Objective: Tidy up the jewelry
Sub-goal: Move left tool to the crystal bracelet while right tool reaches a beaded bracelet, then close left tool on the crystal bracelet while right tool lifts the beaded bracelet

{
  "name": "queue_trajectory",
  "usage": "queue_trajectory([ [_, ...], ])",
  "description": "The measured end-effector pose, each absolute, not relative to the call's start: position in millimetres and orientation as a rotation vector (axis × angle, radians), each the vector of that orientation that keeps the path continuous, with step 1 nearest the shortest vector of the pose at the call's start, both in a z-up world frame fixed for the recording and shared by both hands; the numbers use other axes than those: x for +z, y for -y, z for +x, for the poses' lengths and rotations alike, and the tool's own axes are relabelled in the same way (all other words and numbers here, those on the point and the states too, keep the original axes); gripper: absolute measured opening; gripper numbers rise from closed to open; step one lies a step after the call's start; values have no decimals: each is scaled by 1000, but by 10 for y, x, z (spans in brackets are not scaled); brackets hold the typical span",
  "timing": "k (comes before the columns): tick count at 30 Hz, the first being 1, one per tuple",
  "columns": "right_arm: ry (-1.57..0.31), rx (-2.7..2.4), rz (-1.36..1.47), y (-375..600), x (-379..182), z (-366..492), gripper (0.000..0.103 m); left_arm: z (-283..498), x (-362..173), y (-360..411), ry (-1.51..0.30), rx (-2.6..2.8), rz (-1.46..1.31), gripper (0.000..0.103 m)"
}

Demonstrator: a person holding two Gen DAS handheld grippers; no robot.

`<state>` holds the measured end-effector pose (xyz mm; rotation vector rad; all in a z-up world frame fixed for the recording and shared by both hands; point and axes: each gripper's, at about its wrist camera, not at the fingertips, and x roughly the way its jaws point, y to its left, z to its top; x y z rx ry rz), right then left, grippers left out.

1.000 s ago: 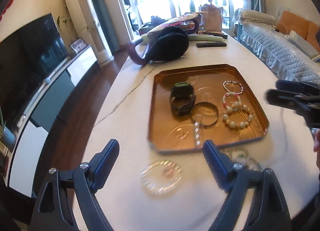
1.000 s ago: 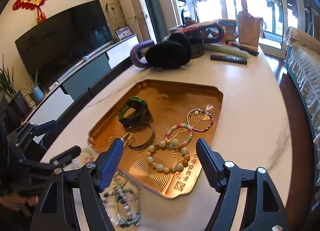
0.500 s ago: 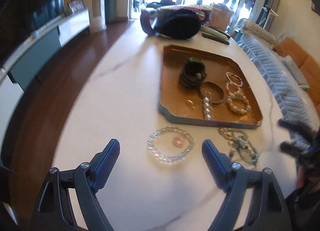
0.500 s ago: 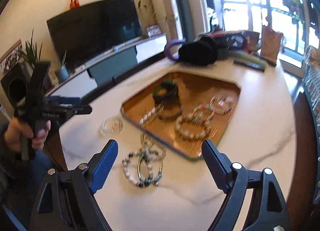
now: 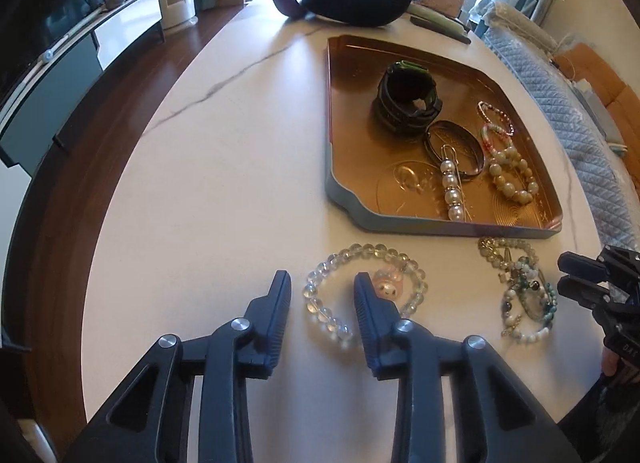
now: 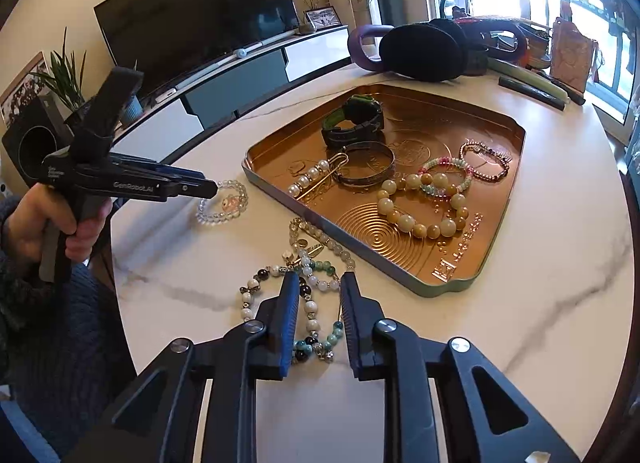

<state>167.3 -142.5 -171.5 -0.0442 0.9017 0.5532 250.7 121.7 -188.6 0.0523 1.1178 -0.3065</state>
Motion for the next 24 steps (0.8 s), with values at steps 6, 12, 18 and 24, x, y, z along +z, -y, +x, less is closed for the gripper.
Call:
queue_trajectory([
  [6, -882, 590, -54, 1313, -1765, 1755, 20, 2540, -1933, -1121, -1084, -282, 136, 34],
  [12, -864, 639, -139, 1029, -1778, 1895, 15, 2440, -1925, -997, -1080, -367, 188, 18],
  [18, -895, 635, -263, 810, -1920, 1973, 14, 2395, -1903, -963, -1079, -364, 195, 18],
  [24, -869, 585, -356, 740, -1908, 1865, 9, 2393, -1893, -920, -1078, -363, 210, 19],
])
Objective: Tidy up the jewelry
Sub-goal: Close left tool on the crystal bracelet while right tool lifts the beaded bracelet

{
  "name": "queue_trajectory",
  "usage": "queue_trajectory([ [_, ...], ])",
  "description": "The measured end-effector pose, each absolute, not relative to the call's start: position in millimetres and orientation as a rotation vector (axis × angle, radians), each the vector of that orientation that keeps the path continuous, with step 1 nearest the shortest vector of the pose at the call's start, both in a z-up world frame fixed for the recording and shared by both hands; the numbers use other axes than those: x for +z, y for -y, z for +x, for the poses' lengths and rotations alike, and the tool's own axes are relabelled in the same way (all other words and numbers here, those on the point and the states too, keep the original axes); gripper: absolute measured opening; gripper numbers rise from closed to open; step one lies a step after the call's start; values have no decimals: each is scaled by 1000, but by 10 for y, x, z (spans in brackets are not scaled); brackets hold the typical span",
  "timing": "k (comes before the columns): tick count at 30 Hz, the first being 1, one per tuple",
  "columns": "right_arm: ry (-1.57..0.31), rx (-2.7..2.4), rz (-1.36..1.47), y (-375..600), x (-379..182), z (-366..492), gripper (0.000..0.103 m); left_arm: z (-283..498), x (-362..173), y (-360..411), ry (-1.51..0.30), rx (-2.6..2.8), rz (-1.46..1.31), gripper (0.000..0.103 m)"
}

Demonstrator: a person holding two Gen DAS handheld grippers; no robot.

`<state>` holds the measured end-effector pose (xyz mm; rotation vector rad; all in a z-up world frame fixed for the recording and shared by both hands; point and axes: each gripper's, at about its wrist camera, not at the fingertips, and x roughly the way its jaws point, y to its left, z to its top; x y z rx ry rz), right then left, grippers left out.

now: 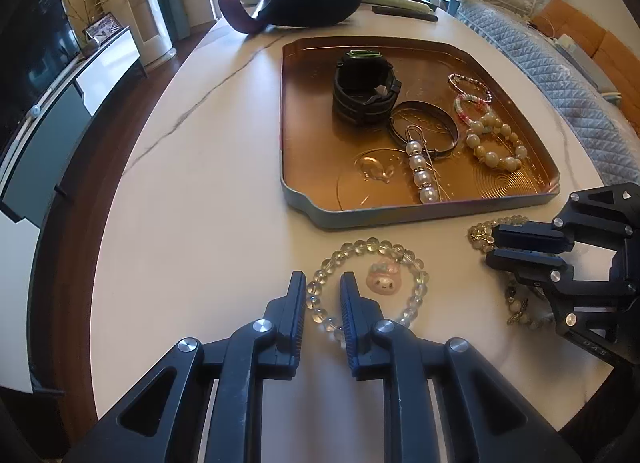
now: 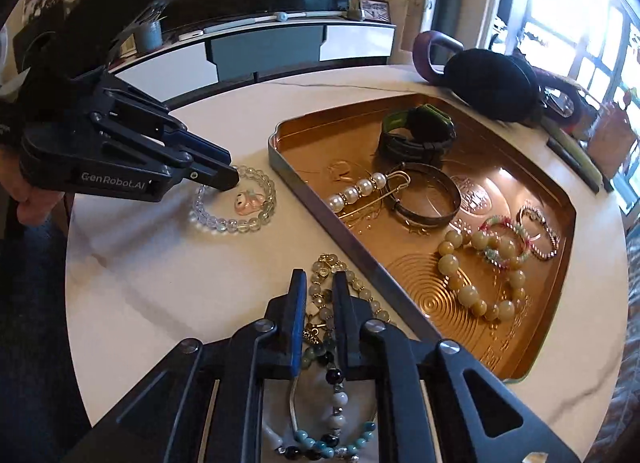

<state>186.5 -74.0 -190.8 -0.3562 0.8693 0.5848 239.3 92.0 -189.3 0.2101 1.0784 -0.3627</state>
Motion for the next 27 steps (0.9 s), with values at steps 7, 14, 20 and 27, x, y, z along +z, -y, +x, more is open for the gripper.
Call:
queue_trajectory([
  [7, -815, 576, -348, 783, -1791, 1736, 6, 2291, -1847, -799, -1092, -459, 191, 8],
  [14, -761, 576, -265, 898, -1559, 1712, 6, 2134, -1675, -697, -1026, -510, 199, 8],
  [20, -746, 580, -195, 1056, -1445, 1723, 6, 2057, -1521, -615, -963, -508, 201, 8],
  [27, -683, 563, -161, 1181, -1262, 1652, 6, 2031, -1327, -591, -889, -517, 145, 8],
])
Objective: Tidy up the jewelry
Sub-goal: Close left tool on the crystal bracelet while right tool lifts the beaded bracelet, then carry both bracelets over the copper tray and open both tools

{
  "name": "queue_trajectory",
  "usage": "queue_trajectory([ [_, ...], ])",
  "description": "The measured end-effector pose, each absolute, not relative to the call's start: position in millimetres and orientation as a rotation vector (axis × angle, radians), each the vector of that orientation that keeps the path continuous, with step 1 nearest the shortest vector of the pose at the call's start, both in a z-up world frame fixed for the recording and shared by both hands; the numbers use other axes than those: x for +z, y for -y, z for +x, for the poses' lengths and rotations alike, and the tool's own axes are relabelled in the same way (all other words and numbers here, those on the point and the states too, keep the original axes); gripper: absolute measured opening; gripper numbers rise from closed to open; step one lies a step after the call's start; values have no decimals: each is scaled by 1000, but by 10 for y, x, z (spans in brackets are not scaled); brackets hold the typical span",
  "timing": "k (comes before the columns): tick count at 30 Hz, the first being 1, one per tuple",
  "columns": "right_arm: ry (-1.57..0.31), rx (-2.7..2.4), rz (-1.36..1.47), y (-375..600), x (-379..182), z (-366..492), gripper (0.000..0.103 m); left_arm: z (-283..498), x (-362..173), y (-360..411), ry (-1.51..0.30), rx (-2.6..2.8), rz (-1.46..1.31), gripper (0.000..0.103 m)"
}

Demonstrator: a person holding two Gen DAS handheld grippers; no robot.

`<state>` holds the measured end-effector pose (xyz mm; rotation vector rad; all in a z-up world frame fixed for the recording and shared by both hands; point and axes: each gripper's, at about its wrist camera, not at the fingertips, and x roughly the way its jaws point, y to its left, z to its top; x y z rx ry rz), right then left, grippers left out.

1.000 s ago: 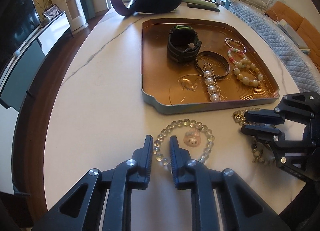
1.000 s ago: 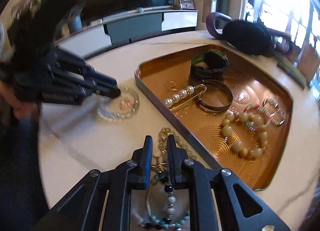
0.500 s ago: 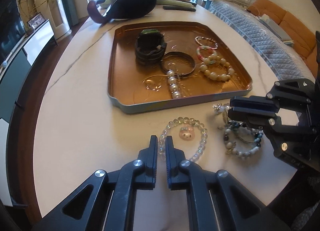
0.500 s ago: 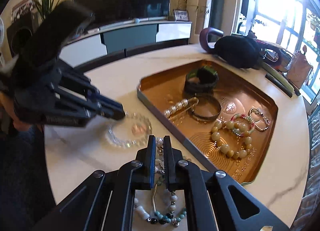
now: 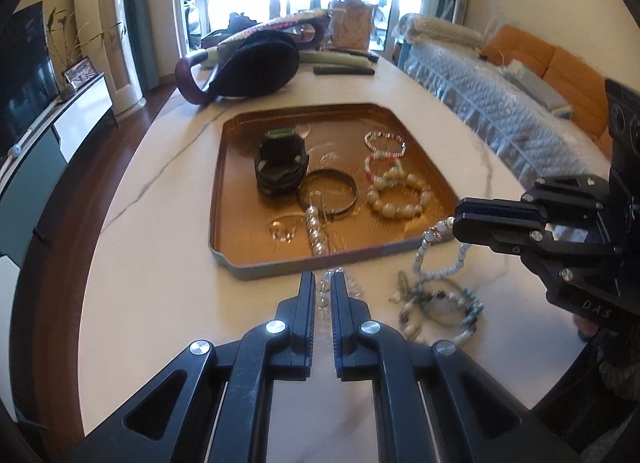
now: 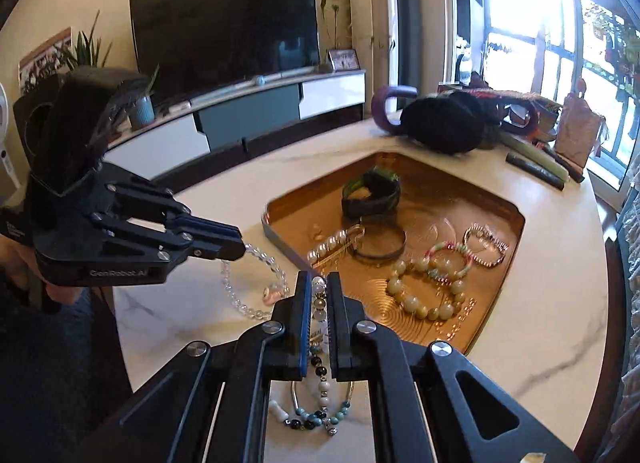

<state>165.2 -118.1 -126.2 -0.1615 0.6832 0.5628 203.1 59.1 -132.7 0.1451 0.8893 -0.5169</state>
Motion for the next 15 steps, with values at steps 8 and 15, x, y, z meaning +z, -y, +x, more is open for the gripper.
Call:
queue_trajectory([
  [8, -616, 556, -137, 1243, -1050, 1637, 6, 2078, -1114, -583, -810, -497, 79, 8],
  [15, -584, 557, -131, 1241, -917, 1606, 6, 2091, -1015, -454, -766, -491, 77, 8],
])
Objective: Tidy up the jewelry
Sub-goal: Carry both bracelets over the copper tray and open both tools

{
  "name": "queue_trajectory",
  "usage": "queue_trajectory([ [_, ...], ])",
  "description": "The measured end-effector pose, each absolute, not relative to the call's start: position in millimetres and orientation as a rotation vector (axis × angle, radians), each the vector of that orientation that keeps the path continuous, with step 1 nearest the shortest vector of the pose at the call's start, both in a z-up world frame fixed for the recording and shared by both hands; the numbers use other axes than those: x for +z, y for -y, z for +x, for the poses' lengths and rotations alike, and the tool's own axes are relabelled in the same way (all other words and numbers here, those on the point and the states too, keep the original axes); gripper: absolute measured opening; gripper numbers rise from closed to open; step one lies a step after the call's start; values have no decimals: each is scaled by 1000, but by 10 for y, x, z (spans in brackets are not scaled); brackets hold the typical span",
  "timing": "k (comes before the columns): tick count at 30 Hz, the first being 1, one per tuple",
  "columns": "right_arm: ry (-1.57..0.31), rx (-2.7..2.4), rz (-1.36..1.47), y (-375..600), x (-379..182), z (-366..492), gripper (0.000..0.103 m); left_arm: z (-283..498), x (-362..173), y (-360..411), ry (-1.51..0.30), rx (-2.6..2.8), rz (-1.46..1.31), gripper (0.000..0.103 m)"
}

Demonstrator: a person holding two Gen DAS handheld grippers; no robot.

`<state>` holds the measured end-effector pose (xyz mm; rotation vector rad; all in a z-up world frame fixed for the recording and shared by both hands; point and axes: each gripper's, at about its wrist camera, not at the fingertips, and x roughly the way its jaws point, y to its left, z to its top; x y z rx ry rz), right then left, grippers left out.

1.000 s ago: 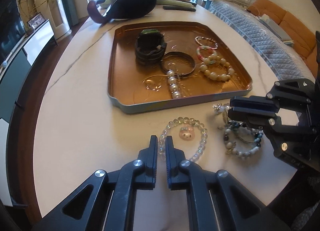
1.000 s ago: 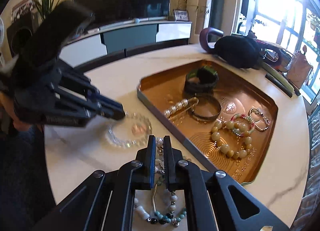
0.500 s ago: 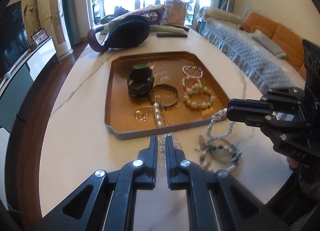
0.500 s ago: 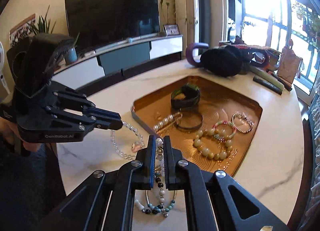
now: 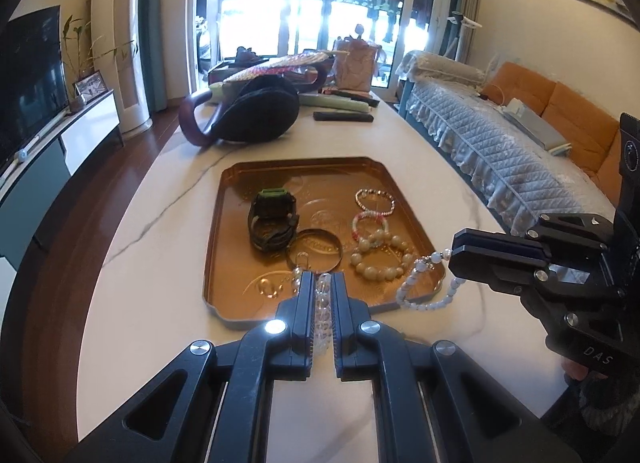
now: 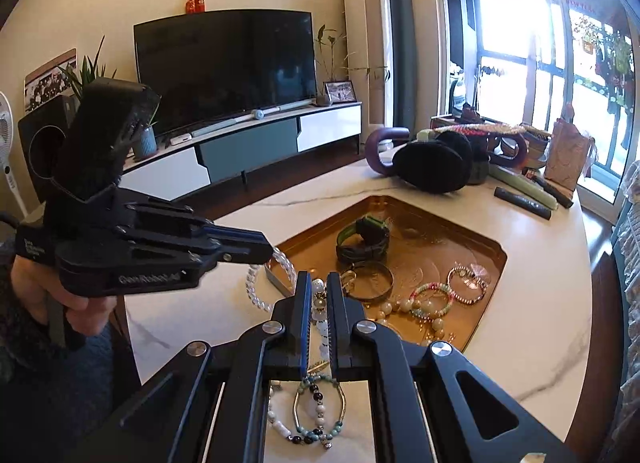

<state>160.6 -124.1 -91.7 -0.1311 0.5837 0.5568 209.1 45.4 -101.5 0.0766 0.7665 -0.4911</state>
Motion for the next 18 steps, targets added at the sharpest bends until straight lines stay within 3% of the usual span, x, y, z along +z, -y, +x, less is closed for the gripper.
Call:
queue_trajectory([
  [11, -507, 548, -49, 1447, -481, 1750, 6, 2245, -623, -502, -595, -513, -29, 8],
  [18, -534, 556, -11, 1497, -488, 2066, 6, 2543, -844, -470, -673, -506, -7, 8],
])
